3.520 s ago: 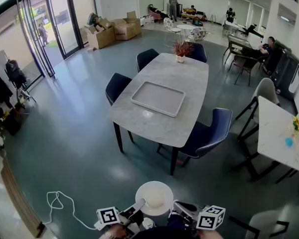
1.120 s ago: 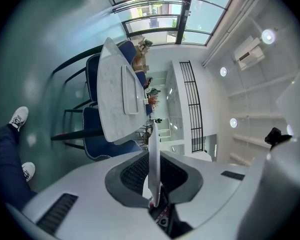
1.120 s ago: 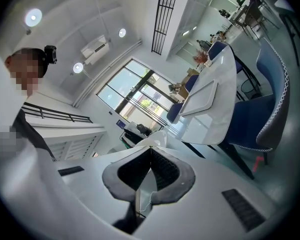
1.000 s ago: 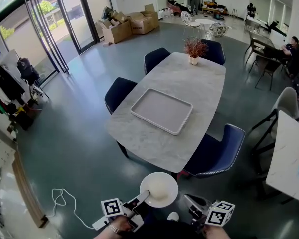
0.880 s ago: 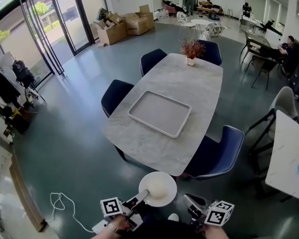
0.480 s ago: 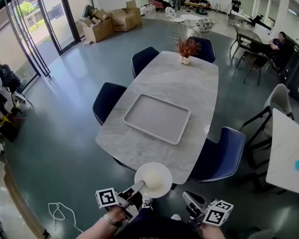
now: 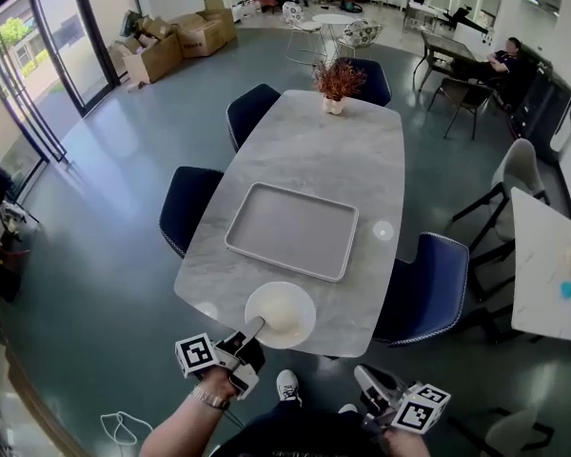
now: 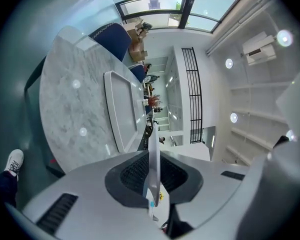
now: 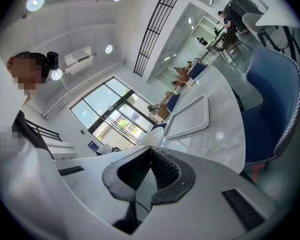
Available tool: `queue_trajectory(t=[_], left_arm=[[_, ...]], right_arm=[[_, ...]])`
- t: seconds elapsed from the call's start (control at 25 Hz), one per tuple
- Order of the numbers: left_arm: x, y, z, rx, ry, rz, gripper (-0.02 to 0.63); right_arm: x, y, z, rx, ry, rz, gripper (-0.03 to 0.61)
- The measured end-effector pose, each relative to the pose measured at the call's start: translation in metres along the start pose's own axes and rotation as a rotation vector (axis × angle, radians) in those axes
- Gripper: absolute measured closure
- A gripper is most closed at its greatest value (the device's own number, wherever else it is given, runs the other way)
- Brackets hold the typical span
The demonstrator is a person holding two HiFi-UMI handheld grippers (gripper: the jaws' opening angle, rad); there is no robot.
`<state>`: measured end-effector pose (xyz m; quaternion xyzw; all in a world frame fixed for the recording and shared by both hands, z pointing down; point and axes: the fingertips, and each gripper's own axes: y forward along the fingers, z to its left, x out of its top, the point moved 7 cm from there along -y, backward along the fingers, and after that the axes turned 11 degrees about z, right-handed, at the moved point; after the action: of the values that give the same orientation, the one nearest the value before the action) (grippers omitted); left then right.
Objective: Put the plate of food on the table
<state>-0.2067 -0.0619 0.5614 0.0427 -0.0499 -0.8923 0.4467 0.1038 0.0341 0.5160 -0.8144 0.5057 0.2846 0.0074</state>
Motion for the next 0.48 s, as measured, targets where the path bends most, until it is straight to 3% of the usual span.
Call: queue_trajectory(t=[0.24, 0.48], left_arm=[[0.047, 0.024, 0.012, -0.006, -0.013, -0.001, 0.574], [0.085, 0.059, 0.025, -0.013, -0.039, -0.055, 0.574]], right_arm=[[-0.002, 0.0, 0.004, -0.064, 0.027, -0.066, 0.568], [-0.002, -0.002, 0.002, -0.095, 0.043, -0.104, 0.568]])
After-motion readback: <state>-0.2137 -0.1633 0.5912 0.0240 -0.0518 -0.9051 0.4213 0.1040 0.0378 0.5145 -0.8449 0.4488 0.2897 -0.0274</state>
